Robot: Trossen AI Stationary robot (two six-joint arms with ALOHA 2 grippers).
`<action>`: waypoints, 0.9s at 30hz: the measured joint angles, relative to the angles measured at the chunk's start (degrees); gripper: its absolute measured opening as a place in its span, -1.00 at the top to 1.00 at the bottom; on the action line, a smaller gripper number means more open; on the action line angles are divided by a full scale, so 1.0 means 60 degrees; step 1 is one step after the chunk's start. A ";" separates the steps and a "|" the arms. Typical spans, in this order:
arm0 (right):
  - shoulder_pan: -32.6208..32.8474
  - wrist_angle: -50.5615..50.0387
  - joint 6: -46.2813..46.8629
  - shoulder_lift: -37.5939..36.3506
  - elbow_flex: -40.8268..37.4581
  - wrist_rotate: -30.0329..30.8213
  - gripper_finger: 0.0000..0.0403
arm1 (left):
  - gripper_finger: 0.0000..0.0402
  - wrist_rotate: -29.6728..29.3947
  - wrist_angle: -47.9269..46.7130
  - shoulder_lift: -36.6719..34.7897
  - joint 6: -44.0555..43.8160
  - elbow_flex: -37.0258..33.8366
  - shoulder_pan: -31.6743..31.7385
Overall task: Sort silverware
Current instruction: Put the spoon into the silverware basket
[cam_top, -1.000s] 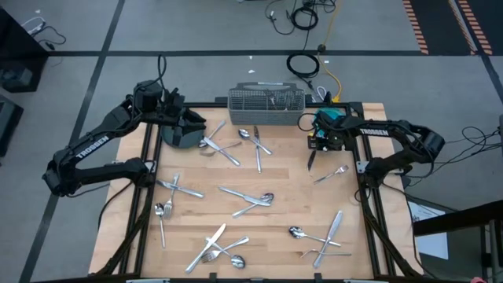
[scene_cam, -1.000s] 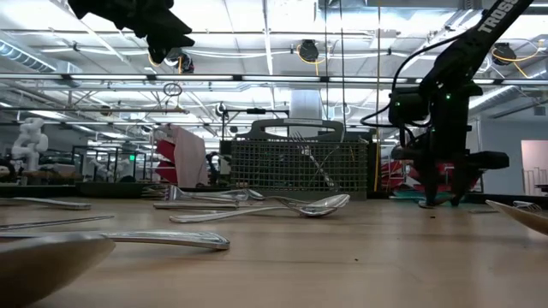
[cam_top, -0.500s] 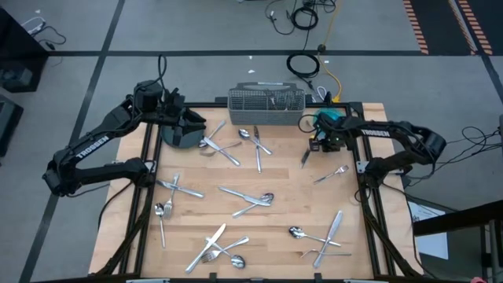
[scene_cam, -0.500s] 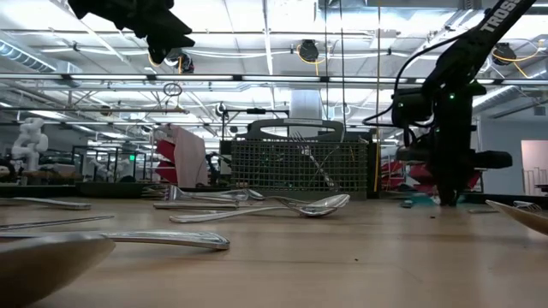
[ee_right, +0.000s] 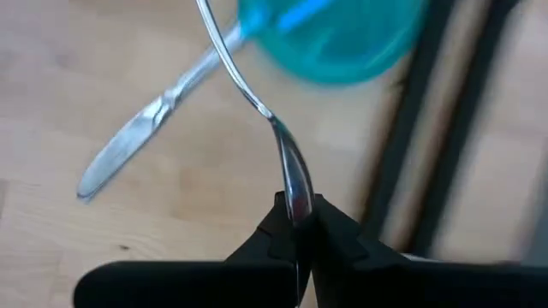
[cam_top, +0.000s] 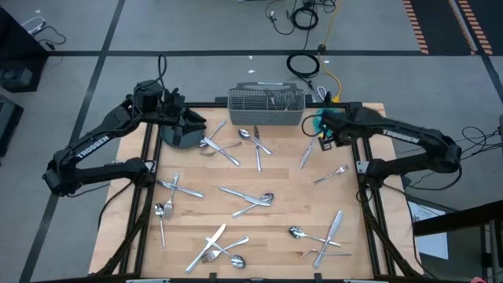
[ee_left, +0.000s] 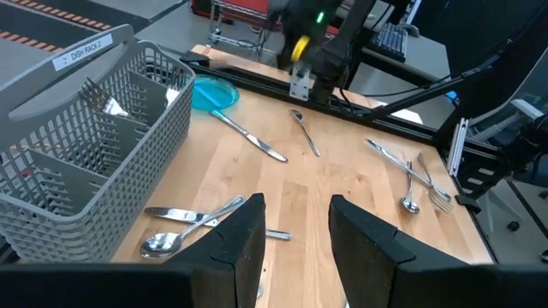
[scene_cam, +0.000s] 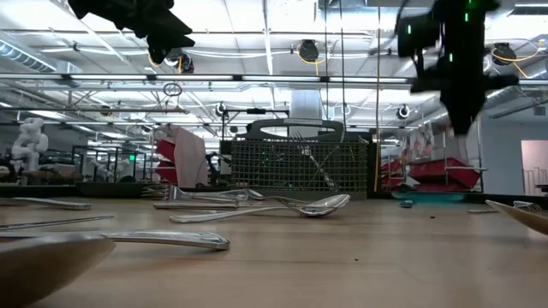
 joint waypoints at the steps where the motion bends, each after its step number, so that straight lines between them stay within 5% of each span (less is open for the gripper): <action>1: 0.0149 -0.0451 -0.0065 0.0087 0.0595 0.0362 0.99 | 0.33 0.0000 0.0030 0.0000 -0.0002 0.0000 0.0000; 7: 0.0427 -0.2239 -0.1700 0.1617 0.4328 0.2853 1.00 | 0.33 -0.0274 0.0436 0.0000 0.0001 0.0000 -0.0001; 12: 0.0153 -0.2178 -0.4990 0.3549 0.6382 0.4371 1.00 | 0.33 -0.0630 0.0499 0.0000 0.0000 0.0000 -0.0002; 18: -0.0236 -0.2245 -0.7198 0.5607 0.7097 0.5896 1.00 | 0.33 -0.0616 0.0470 0.0000 -0.0267 0.0000 0.0000; 27: 0.0341 -0.1964 -0.8751 0.6740 0.7115 0.8334 1.00 | 0.33 -0.0619 0.0504 0.0000 -0.0503 0.0000 -0.0001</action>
